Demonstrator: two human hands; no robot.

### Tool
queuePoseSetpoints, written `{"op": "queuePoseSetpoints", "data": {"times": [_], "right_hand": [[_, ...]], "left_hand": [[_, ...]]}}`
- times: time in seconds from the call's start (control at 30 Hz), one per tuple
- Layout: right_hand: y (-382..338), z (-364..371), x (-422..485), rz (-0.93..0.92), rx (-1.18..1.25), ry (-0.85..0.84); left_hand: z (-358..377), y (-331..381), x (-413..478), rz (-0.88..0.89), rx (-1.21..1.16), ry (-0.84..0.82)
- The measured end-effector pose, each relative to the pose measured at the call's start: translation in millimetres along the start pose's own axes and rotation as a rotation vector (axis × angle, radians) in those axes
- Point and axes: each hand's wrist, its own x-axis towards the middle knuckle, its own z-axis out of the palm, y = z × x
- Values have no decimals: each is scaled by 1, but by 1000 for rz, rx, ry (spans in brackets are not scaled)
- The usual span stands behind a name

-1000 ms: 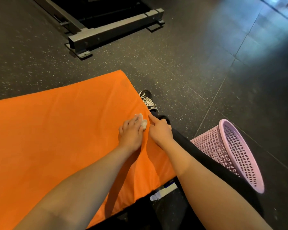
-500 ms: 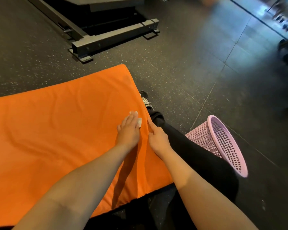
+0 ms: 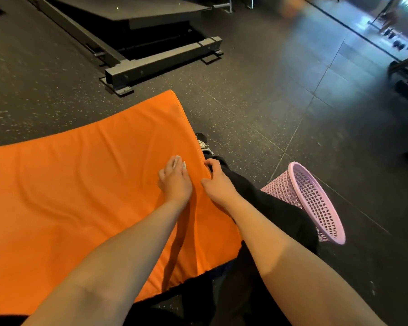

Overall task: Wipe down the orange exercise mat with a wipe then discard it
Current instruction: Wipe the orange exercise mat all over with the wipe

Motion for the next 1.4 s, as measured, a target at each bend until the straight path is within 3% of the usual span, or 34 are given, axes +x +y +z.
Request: {"op": "queuePoseSetpoints", "data": {"times": [0.23,0.37,0.5,0.63,0.87,0.97,1.1,1.27,1.4], "right_hand": [[-11,8,-4,-48,-5,111],[-8,8,-9,-88,-93,123],[-8,11,-14,-134,-132,93],[-11,10,-14,-91,-149,77],[-19,14,-11,-89,-2,86],[-24,16,-9,-60,37,84],[-28,16,-12,-50,27,153],[-24,13,-7,-130,-34,166],[-27,15,-2,-175,-173,135]], "left_hand": [[-13,25,-3,232,-291,-80],[-18,27,0,367,-184,-151],[-17,-8,-1,225,-52,-43],[-11,-8,-11,59,-134,-53],[-33,40,0,209,-254,-83],[-30,30,-3,234,-85,-79],[-34,-3,-13,88,148,46],[-43,5,-10,137,-115,-91],[-52,24,0,248,-138,-160]]}}
